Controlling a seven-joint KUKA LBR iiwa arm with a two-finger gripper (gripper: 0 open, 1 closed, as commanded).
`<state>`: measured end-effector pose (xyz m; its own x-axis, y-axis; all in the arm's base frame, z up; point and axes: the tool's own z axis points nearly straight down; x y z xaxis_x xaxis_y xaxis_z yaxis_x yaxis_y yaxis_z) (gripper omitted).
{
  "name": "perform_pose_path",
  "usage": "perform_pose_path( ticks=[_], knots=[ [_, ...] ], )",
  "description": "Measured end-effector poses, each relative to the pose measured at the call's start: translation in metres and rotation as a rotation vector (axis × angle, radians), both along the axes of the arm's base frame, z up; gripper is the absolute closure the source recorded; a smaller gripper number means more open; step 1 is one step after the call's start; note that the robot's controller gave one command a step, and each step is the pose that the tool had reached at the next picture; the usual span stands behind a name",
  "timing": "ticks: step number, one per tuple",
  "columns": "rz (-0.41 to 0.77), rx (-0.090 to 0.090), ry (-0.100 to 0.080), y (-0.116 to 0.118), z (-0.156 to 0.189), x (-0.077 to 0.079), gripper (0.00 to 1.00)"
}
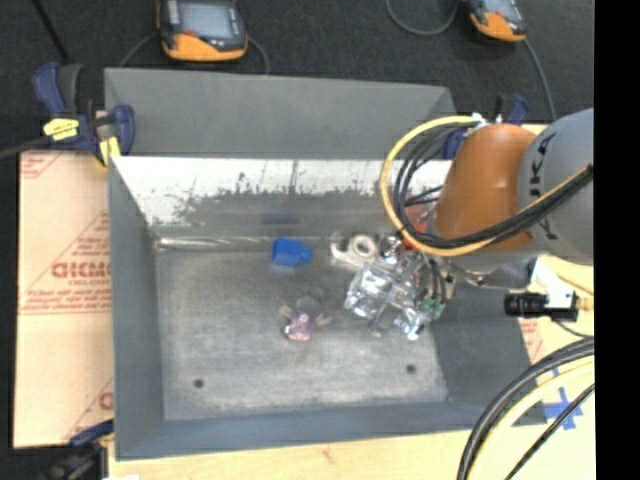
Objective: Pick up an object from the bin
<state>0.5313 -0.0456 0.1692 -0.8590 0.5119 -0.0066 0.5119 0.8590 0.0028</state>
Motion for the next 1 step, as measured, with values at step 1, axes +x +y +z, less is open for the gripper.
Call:
perform_pose_path(
  ticks=[1],
  knots=[
    [0.010,0.000,0.004,-0.0009,0.0262,0.0004,1.00]
  ],
)
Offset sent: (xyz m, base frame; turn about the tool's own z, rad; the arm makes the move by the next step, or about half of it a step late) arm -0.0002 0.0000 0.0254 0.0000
